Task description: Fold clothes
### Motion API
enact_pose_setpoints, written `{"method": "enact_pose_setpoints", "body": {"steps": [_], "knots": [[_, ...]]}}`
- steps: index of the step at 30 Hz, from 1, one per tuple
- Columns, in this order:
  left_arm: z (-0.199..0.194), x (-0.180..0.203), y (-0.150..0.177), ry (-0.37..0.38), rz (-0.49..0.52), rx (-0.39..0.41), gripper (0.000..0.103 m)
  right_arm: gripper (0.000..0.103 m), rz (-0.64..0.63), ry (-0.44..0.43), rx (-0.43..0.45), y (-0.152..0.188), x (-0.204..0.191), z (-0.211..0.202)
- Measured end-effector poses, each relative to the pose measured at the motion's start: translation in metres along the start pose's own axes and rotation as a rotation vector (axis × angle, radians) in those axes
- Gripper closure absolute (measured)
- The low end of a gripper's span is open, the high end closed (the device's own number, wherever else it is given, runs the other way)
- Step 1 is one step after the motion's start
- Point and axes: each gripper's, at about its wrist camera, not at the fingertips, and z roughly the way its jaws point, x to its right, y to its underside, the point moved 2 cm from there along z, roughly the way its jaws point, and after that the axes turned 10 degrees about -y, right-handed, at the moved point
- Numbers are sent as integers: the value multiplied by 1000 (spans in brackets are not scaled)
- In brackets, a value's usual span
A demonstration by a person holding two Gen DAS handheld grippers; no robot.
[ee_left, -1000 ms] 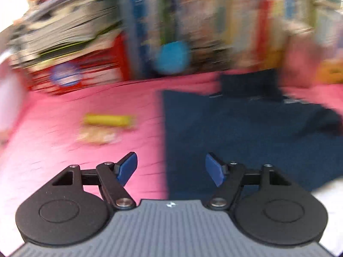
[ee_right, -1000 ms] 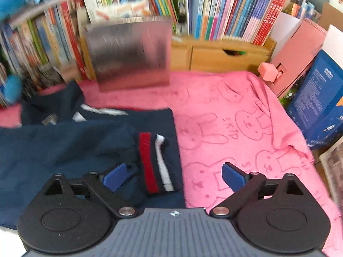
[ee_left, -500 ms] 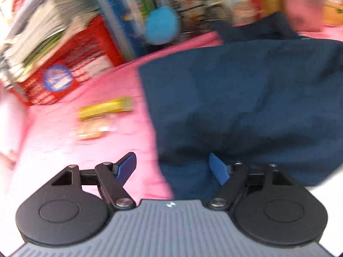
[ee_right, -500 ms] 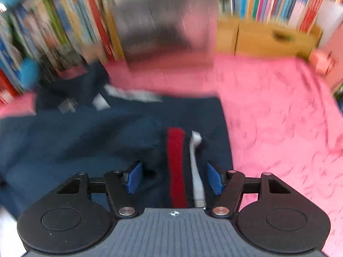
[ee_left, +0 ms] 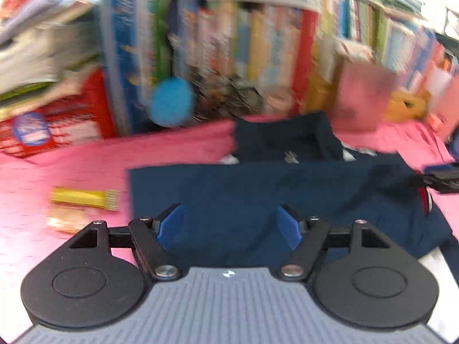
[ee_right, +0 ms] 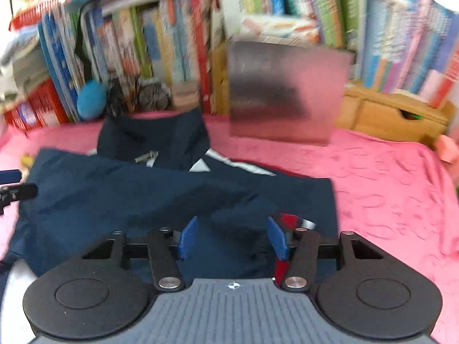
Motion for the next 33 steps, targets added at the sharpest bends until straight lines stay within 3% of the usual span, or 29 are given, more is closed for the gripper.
{"method": "enact_pose_setpoints", "body": {"steps": [3, 5, 8, 12, 16, 18, 21, 28, 33], "knots": [[20, 5, 22, -72, 80, -57, 26, 51, -45, 38, -68, 2, 8, 38], [15, -3, 31, -40, 89, -32, 23, 51, -71, 76, -101, 6, 18, 52], [6, -14, 31, -57, 111, -52, 20, 51, -90, 72, -103, 1, 14, 43], [-15, -22, 16, -142, 102, -30, 25, 33, -134, 38, -22, 8, -7, 7], [-36, -18, 16, -52, 88, -15, 21, 32, -110, 39, -72, 29, -9, 9], [-34, -8, 29, -56, 137, -47, 19, 30, -90, 67, -124, 42, -1, 20], [-19, 2, 59, -151, 249, -130, 19, 27, -97, 89, -120, 46, 3, 24], [-25, -46, 81, -252, 151, -179, 16, 27, -125, 95, -74, 38, 2, -3], [-49, -58, 64, -309, 137, -120, 16, 29, -91, 50, -4, 30, 2, -20]]}}
